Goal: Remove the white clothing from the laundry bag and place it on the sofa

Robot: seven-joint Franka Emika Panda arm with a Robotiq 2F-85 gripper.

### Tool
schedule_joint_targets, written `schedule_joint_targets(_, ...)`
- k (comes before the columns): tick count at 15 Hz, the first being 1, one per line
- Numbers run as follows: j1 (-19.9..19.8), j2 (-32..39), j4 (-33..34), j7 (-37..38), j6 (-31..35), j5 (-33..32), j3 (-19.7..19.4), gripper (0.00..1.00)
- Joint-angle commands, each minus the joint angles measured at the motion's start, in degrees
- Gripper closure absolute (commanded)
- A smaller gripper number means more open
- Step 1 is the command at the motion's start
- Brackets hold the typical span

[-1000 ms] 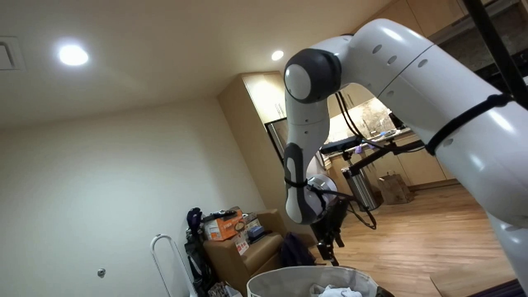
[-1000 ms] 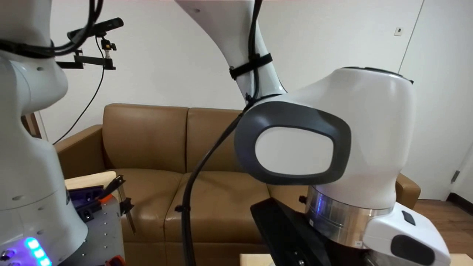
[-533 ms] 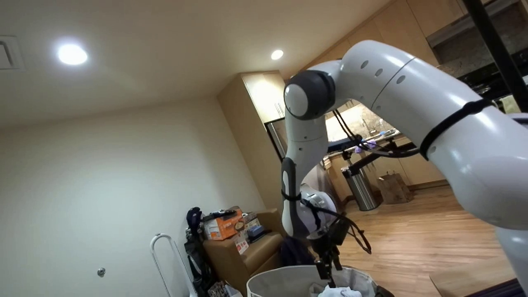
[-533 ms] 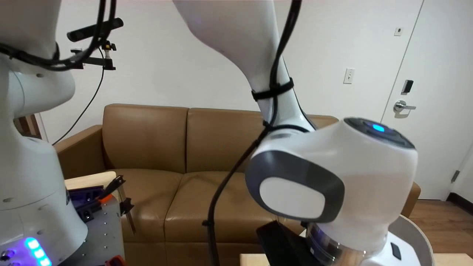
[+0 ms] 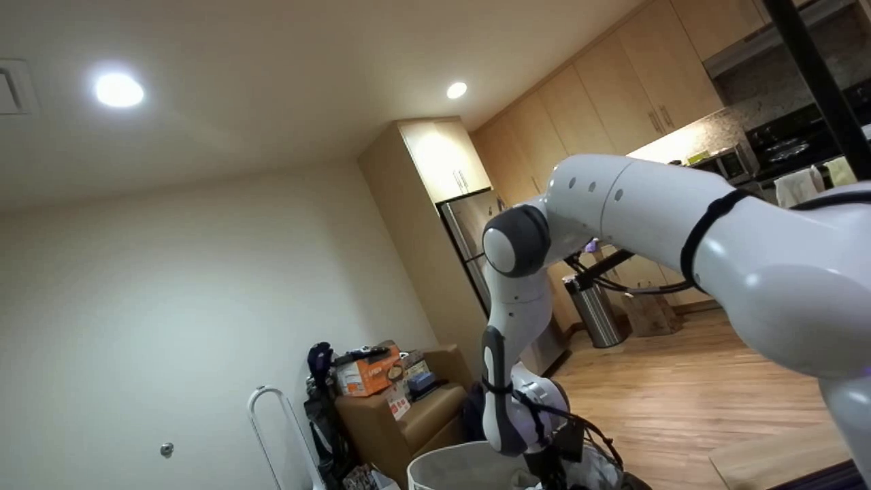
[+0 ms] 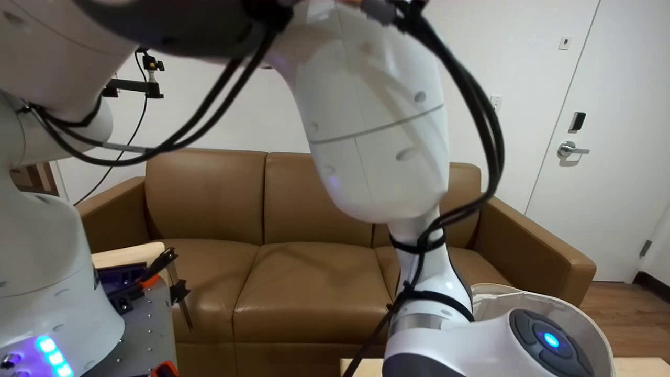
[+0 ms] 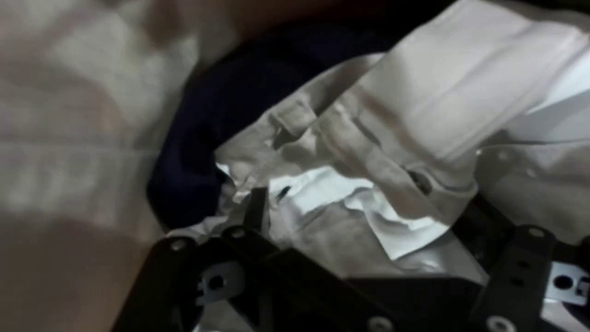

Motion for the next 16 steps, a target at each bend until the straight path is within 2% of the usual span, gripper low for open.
schedule_joint_targets(1, -7.28, 10.45, 11.53, -8.57, -3.46, -1.53, 8.36, 0.0)
schedule_joint_targets(2, -8.21, 12.06, 13.64, -9.23, -5.98, -1.13, 9.61, 0.25)
schedule_joint_targets(3, -9.51, 13.41, 15.96, -10.67, -9.06, -0.43, 10.96, 0.26)
schedule_joint_targets(7, -10.94, 13.57, 21.79, -10.76, -25.58, 2.28, 11.4, 0.51)
schedule_joint_targets(13, -6.95, 14.2, 27.83, -7.85, -39.33, 2.93, 7.2, 0.89)
schedule_joint_targets(16, -6.81, 14.12, 29.91, -8.07, -42.55, 4.87, 6.92, 0.87)
